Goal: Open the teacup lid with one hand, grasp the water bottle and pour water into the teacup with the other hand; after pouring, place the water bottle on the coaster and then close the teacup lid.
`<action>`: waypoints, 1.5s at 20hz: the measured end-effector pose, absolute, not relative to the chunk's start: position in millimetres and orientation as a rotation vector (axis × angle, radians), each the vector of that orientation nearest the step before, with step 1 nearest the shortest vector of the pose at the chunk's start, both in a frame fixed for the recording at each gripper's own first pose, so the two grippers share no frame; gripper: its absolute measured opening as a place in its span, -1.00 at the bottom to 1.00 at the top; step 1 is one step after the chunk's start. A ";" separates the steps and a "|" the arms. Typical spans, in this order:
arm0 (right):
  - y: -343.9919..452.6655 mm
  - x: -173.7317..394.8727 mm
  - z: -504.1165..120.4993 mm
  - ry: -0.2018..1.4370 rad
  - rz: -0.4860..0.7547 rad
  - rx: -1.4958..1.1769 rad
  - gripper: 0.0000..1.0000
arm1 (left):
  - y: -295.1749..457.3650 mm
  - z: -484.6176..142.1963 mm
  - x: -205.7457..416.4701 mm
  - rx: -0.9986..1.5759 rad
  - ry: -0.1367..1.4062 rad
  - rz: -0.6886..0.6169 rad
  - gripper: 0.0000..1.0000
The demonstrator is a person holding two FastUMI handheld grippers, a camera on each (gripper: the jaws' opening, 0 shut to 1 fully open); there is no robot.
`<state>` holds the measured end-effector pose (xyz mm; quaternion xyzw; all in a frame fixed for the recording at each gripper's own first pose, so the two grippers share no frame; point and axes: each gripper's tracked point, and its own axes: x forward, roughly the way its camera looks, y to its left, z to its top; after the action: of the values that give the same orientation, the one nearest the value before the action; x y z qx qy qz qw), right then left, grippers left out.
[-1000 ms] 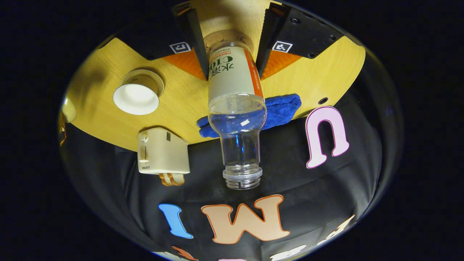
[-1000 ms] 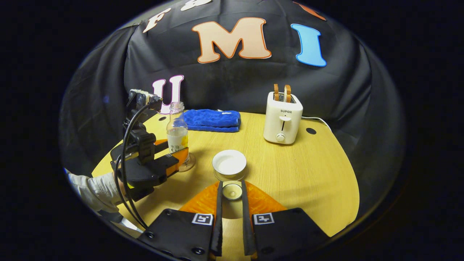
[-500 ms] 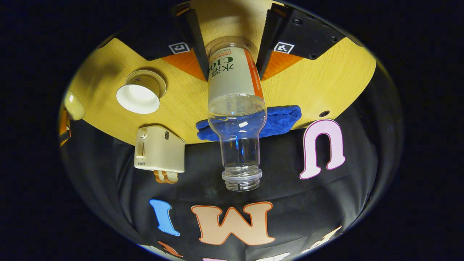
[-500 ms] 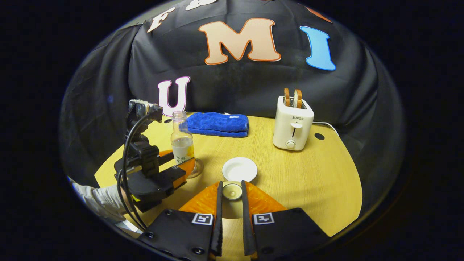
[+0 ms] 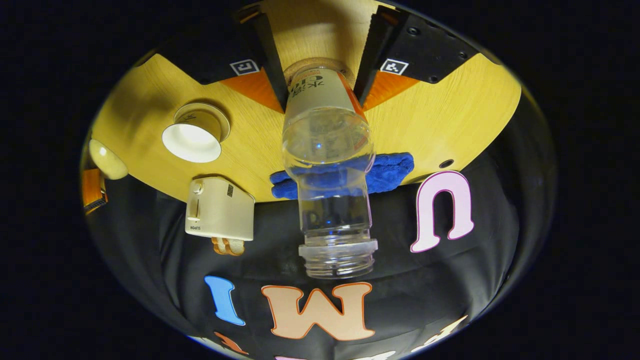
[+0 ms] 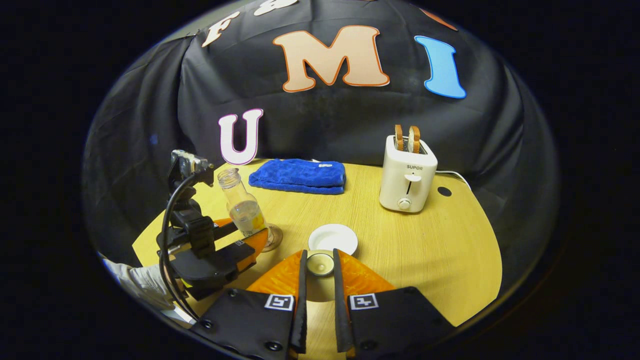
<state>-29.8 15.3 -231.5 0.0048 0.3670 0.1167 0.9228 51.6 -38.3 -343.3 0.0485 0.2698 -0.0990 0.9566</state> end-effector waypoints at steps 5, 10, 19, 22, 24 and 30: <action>15.7 -19.3 -234.0 0.744 0.238 0.008 -0.48 | -33.5 -342.0 38.9 0.095 0.556 -0.199 0.83; 18.3 0.4 -244.1 0.731 0.238 0.012 -0.48 | -26.1 -322.3 20.8 0.117 0.548 -0.201 0.94; 16.6 45.0 -274.8 0.696 0.233 -0.027 -0.48 | -1.7 -270.0 -12.2 0.152 0.485 -0.144 0.94; 20.1 49.9 -286.2 0.696 0.240 -0.048 -0.51 | 7.1 -255.8 -19.8 0.158 0.468 -0.115 0.94; 23.7 55.3 -292.2 0.692 0.244 -0.049 -0.51 | 12.1 -248.2 -24.8 0.152 0.461 -0.094 0.94; 30.8 58.3 -313.4 0.702 0.258 -0.081 -0.47 | 25.8 -238.9 -40.3 0.143 0.463 -0.049 0.94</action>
<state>58.3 30.8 -313.4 -0.0397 0.3430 0.1261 0.9300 -40.3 25.8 -238.9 0.0709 0.2294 -0.0242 0.9704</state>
